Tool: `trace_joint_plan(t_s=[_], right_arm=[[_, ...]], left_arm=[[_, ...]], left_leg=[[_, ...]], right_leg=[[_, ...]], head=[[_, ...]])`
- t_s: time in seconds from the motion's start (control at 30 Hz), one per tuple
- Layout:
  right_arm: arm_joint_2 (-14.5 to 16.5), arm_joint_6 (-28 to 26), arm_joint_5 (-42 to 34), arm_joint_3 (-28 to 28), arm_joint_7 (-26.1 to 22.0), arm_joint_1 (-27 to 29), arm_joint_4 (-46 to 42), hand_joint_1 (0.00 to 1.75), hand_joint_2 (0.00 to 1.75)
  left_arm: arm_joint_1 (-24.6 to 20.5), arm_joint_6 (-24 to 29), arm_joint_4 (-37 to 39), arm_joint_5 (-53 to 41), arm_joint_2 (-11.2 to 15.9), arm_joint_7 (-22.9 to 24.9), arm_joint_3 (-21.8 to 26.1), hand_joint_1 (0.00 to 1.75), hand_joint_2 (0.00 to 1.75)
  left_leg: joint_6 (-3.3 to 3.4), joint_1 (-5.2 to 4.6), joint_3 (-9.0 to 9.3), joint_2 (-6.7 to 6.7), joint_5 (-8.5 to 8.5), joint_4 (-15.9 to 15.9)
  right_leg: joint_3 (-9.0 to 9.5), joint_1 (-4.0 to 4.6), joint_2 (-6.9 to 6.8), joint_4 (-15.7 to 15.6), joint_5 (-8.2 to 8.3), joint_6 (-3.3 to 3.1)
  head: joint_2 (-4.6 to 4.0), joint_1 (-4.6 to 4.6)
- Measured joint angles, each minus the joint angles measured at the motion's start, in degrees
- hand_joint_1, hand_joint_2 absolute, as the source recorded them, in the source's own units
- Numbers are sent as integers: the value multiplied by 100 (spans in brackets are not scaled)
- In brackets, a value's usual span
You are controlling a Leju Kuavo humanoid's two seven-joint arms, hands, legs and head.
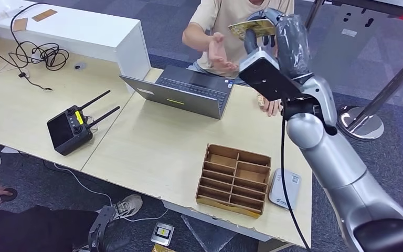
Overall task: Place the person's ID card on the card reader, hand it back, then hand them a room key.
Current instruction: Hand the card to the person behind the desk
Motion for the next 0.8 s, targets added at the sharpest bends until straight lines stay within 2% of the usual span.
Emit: trace_joint_plan(t_s=[0.17,0.4,0.57,0.8], right_arm=[[115,84,856,346,189,-505,911,175,175],[234,147,1511,731,373,-919,2038,175,175],[265,564,1453,896,407,-993,2573,175,175],[267,620,1417,927,408,-997,2696,175,175]], left_arm=[[-34,-50,-2,-49,-3,84,-90,0,175],[-32,-87,-2,-77,-17,86,-163,0,175],[-32,-88,-2,-72,-22,77,-216,0,175],[-31,-89,-2,-72,-22,77,-234,0,175]], left_leg=[[1,1,-6,-2,1,1],[0,1,-6,-4,0,2],[0,1,-7,-4,0,3],[0,1,-7,-3,0,3]], right_leg=[[-6,1,-1,0,0,0],[-8,1,0,0,0,0],[-11,1,0,0,0,0],[-11,1,0,0,0,0]], head=[[0,1],[0,0],[0,0],[0,1]])
